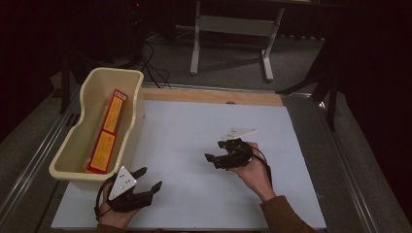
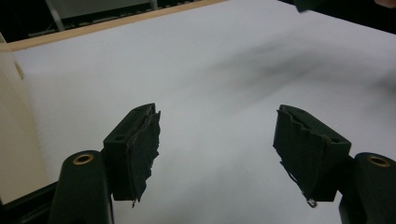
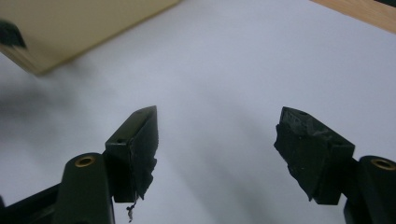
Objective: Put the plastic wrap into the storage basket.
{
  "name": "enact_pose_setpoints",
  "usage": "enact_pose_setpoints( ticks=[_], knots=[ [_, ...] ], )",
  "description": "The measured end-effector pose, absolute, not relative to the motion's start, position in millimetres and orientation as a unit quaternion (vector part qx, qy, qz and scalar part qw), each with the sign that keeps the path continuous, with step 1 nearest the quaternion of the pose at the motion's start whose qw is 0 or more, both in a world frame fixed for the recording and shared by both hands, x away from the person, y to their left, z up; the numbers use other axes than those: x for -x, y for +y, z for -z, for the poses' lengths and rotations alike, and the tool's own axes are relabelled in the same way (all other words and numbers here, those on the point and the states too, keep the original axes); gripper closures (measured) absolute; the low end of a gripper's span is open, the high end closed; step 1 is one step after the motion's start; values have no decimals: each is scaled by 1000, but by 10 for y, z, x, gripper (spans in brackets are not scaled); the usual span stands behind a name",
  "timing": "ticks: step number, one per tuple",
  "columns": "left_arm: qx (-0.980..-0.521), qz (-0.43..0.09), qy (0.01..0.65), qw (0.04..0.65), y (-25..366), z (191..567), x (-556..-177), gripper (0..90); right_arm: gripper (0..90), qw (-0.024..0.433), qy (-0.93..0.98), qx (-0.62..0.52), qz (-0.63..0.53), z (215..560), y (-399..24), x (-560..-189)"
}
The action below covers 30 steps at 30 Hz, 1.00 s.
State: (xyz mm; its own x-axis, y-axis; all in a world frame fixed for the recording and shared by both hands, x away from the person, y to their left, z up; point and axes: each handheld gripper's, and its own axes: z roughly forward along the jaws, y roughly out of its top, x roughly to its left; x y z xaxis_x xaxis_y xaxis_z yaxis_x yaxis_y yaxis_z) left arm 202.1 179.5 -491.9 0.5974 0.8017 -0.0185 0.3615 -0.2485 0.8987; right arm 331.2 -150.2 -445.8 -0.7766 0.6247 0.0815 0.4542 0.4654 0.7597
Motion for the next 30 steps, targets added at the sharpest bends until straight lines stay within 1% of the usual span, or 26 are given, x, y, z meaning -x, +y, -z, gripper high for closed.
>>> enact_pose_setpoints(
  ticks=[7, 11, 16, 19, 22, 30],
  knots=[
    [-755, -232, 387, 475, 1798, 4923, -2033, 310, 293, 141, 835, -325, -422, 4658, -1892, -3093],
    [-758, -231, 387, 472, 1792, 4928, -2039, 310, 303, 150, 807, -349, -451, 4751, -2138, -3003],
    [-757, -233, 388, 471, 1800, 4923, -2039, 310, 297, 159, 800, -361, -451, 4799, -2348, -2902],
    [-757, -233, 388, 471, 1801, 4924, -2040, 310, 293, 175, 794, -363, -455, 4834, -2467, -2808],
    [-757, -233, 388, 472, 1800, 4923, -2040, 310, 290, 182, 788, -371, -456, 4886, -2594, -2730],
    [-758, -235, 387, 470, 1785, 4926, -2041, 310, 284, 192, 774, -400, -452, 4965, -2837, -2681]
  ],
)
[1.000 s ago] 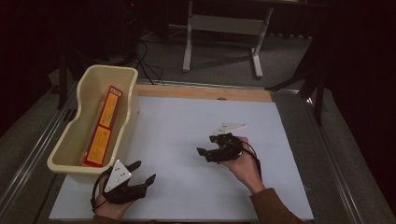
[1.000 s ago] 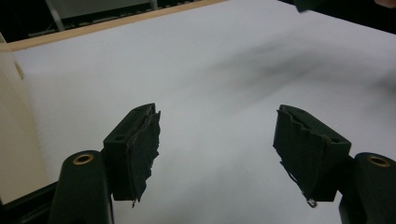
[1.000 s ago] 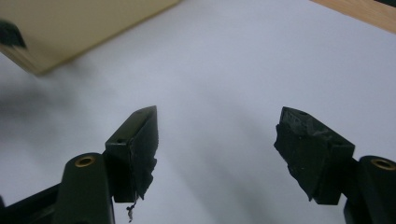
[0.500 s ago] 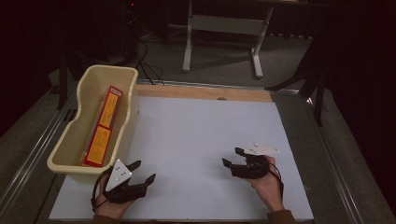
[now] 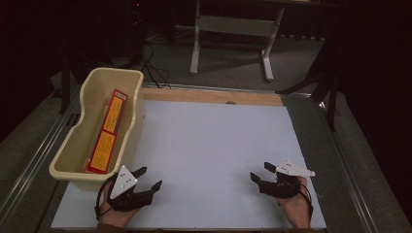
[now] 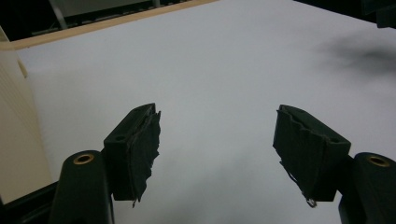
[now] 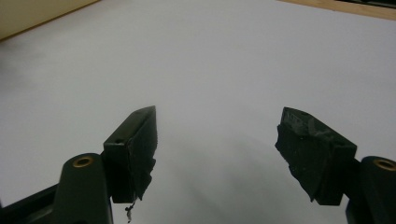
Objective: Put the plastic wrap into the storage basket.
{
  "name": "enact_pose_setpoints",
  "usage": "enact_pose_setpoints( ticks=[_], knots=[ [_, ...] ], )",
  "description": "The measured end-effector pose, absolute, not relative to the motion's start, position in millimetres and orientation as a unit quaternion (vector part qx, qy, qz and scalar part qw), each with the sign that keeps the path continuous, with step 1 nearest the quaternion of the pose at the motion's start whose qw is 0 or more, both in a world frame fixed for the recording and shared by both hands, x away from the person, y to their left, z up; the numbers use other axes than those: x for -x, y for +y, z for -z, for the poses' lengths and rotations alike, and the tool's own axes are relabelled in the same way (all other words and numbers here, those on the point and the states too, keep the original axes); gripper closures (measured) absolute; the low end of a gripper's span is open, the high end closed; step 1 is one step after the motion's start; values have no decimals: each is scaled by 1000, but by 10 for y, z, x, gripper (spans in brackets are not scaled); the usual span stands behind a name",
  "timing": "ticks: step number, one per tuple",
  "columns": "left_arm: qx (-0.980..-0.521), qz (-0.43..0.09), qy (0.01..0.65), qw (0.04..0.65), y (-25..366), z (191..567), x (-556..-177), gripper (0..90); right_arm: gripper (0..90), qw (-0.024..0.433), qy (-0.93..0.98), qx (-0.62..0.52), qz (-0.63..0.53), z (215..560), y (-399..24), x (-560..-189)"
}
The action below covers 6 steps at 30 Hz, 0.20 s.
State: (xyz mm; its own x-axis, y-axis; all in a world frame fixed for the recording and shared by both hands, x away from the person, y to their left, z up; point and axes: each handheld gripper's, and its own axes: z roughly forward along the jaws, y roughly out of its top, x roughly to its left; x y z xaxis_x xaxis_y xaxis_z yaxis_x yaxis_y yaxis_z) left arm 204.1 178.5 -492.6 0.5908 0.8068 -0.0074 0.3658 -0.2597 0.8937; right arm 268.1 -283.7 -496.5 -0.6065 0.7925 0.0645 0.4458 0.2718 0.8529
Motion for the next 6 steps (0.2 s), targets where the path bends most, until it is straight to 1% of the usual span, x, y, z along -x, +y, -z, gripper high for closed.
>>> enact_pose_setpoints(
  ticks=[6],
  knots=[
    [-759, -238, 387, 465, 1777, 4936, -2051, 309, 266, 190, 780, -393, -449, 4991, -2875, -2657]
  ],
)
